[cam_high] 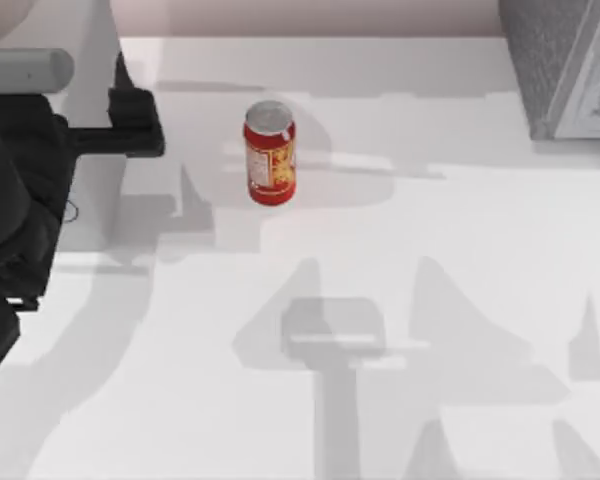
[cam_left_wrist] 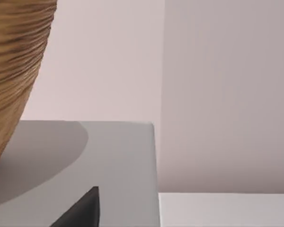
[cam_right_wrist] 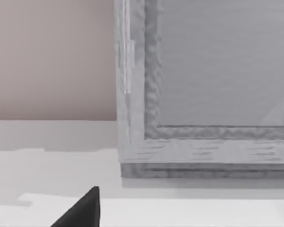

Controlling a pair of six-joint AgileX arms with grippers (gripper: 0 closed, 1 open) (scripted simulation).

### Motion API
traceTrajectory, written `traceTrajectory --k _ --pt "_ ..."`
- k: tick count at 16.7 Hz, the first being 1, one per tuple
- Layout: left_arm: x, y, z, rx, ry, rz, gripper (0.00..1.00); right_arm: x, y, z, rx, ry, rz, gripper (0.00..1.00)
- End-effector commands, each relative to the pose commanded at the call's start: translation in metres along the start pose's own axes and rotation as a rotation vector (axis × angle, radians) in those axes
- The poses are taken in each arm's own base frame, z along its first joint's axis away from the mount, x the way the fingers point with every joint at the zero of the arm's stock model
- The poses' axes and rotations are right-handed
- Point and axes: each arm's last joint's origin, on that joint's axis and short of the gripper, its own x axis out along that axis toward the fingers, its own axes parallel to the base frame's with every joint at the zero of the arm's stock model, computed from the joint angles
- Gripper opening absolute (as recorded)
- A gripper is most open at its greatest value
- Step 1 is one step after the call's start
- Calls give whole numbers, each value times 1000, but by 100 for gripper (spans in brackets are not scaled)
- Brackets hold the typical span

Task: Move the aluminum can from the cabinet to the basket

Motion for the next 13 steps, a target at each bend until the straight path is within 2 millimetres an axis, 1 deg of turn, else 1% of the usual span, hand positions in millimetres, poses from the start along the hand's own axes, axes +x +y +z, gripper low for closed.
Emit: traceTrajectory --k 3,6,9,13 --pt "30 -34 -25 1 2 1 100 0 0 0 0 0 0 100" --pt "50 -67 -60 5 7 1 100 0 0 0 0 0 0 100" --pt "59 -97 -100 10 13 2 100 0 0 0 0 0 0 100" --pt "59 -125 -152 16 17 3 100 0 0 0 0 0 0 100"
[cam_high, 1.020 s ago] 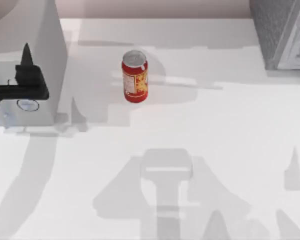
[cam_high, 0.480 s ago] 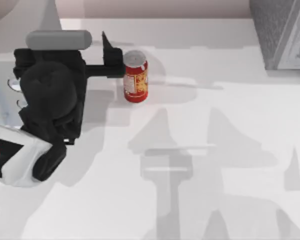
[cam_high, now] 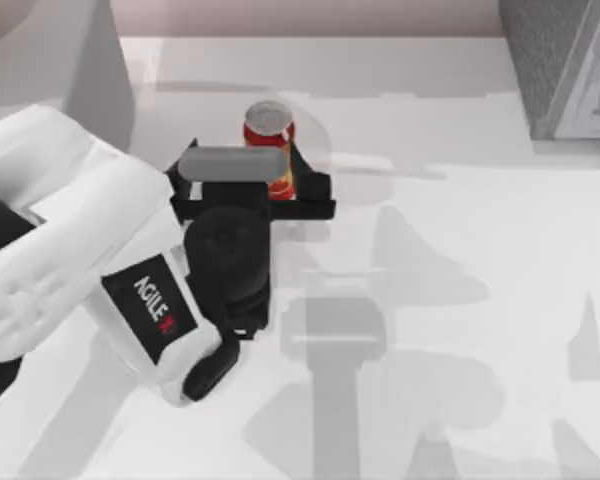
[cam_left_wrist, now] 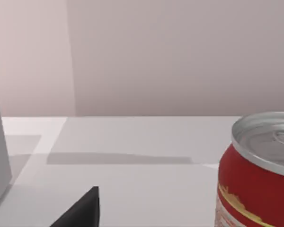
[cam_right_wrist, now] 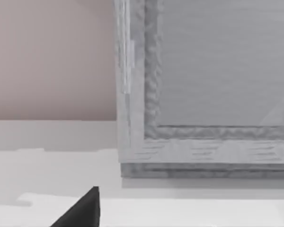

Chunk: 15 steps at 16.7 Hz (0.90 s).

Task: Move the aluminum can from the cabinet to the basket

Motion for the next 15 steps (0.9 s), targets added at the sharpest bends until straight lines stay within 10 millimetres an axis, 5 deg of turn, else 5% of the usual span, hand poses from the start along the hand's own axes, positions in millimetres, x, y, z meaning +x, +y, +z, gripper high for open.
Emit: traceTrajectory --k 6,15 --pt "-8 -21 -46 -3 -6 0 100 0 0 0 0 0 0 100" --pt "-3 -21 -50 -3 -6 1 100 0 0 0 0 0 0 100"
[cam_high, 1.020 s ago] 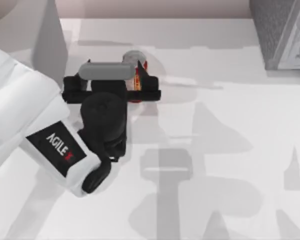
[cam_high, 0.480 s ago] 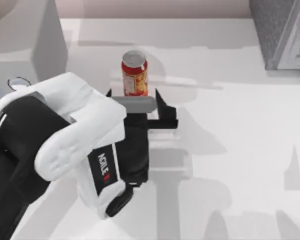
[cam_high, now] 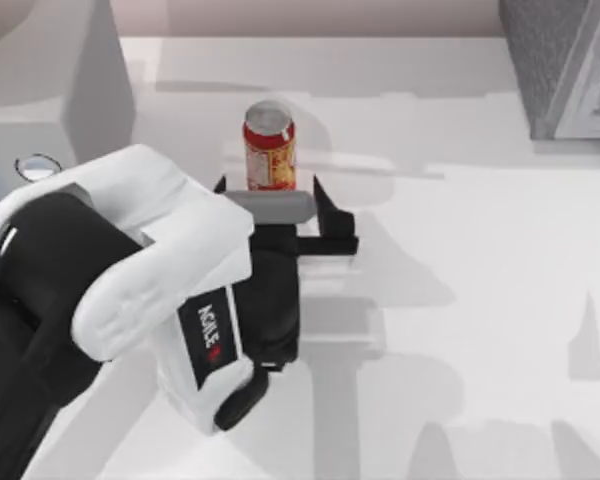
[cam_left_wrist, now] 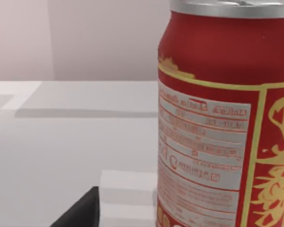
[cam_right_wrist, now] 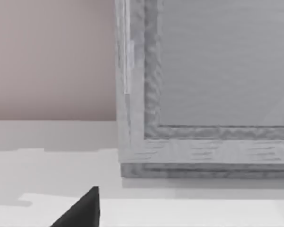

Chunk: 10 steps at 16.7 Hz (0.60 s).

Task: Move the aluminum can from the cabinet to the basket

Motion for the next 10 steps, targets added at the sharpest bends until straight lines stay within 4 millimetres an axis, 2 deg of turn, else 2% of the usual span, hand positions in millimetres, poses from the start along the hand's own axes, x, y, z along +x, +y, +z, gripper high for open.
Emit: traceTrajectory --k 7,10 --pt "60 -2 0 -3 -4 -1 100 0 0 0 0 0 0 100" --pt "65 -1 0 -2 -2 -1 100 0 0 0 0 0 0 100"
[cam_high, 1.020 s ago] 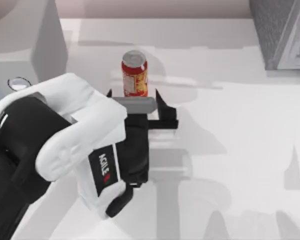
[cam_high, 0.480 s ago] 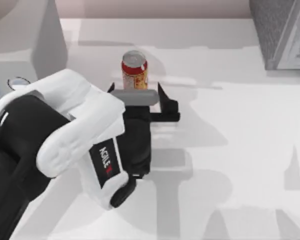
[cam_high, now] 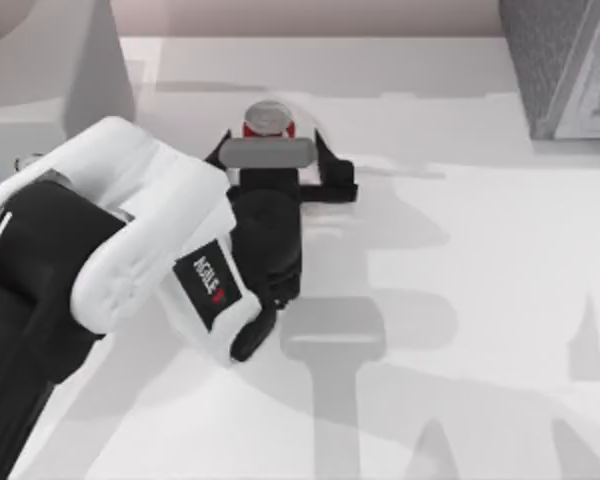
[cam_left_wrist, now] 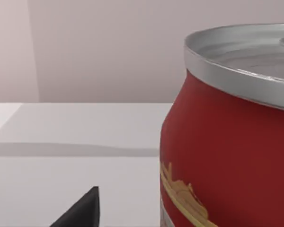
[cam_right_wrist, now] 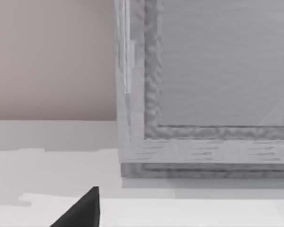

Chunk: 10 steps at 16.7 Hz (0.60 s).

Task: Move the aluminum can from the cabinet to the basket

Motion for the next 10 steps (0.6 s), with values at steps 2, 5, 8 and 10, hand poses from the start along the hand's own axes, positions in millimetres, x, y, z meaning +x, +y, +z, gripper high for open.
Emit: traceTrajectory --k 2,5,8,10 --pt "0 0 0 0 0 0 100 0 0 0 0 0 0 100" --pt "0 0 0 0 0 0 77 0 0 0 0 0 0 100" --pt "0 0 0 0 0 0 55 0 0 0 0 0 0 100" --pt "0 0 0 0 0 0 40 0 0 0 0 0 0 100"
